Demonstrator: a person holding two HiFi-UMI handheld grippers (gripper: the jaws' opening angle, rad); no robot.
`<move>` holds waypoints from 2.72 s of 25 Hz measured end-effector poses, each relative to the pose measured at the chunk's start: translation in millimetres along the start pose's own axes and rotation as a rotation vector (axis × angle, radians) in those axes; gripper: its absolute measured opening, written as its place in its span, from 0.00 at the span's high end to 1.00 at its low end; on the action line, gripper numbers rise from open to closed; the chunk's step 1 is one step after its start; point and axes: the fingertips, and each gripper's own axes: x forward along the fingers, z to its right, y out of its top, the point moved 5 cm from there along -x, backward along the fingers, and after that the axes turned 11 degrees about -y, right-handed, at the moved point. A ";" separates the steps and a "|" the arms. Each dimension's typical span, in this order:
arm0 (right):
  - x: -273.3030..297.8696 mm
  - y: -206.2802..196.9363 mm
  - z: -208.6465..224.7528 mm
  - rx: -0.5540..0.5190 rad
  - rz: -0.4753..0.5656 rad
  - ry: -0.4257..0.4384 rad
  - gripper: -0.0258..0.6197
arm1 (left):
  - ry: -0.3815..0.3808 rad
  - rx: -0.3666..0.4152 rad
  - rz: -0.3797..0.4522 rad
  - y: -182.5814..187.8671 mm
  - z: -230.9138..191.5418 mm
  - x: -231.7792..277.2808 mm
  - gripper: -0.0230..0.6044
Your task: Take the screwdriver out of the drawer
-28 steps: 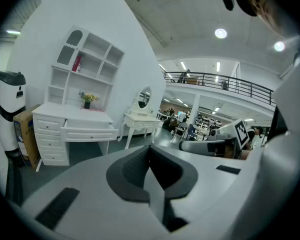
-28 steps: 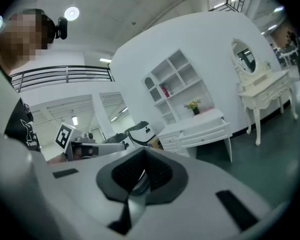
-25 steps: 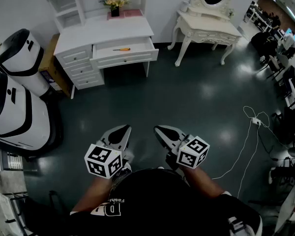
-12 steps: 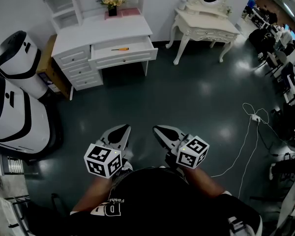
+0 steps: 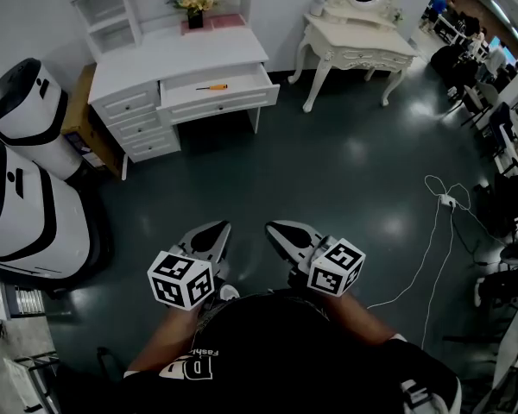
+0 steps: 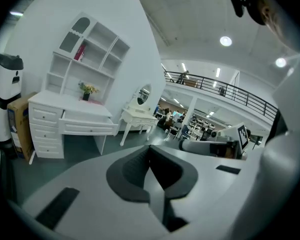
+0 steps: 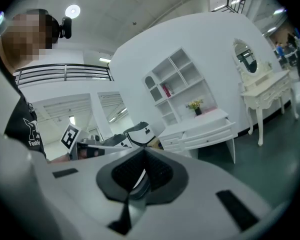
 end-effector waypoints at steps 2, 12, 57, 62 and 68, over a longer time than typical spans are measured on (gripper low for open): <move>8.4 -4.5 -6.0 0.010 -0.003 -0.014 0.95 | 0.004 0.015 -0.012 -0.7 -8.2 -9.8 0.94; 46.4 -19.1 -38.6 0.023 -0.035 -0.053 0.95 | 0.004 0.015 -0.026 1.0 -47.7 -50.5 0.94; 224.1 84.8 115.3 0.076 -0.061 0.064 0.95 | 0.147 -0.003 0.002 110.5 -186.3 82.2 0.94; 232.2 106.9 145.8 0.066 -0.053 0.075 0.95 | 0.144 0.005 0.014 129.7 -192.6 117.3 0.94; 240.6 120.6 175.8 0.063 -0.045 0.082 0.95 | 0.119 -0.071 0.008 129.6 -205.4 151.5 0.94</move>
